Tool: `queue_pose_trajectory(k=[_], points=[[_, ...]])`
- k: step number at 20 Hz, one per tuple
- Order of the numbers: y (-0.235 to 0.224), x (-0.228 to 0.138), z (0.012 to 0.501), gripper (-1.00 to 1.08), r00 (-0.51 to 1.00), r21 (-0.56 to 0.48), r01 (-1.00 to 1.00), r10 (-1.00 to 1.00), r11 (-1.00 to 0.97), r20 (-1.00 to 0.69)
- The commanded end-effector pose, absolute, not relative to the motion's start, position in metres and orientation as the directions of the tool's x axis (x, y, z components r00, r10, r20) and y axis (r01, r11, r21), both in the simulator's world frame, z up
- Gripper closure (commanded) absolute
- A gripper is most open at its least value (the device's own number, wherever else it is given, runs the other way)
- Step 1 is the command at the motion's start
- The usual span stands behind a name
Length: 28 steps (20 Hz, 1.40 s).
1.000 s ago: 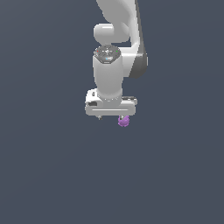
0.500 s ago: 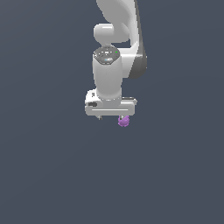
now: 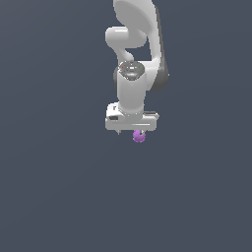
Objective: Pick up the object and move it to a goal position.
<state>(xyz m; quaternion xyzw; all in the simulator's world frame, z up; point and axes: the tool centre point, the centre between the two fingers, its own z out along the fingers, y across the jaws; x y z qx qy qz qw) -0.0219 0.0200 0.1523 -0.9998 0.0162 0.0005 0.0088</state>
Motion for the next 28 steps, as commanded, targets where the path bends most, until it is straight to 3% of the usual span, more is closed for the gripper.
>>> queue_pose_trajectory(k=[1,13,28], points=[[0.031,-0.033,0.139,-0.92,0.999,-0.013,-0.037,-0.037,-0.999,-0.002],[0.068,-0.085,0.093,-0.92,0.998,-0.001,-0.055,-0.055,-0.998,0.0],[0.071,-0.091,0.066,-0.92,0.998,0.0,-0.056,-0.056,-0.998,0.0]])
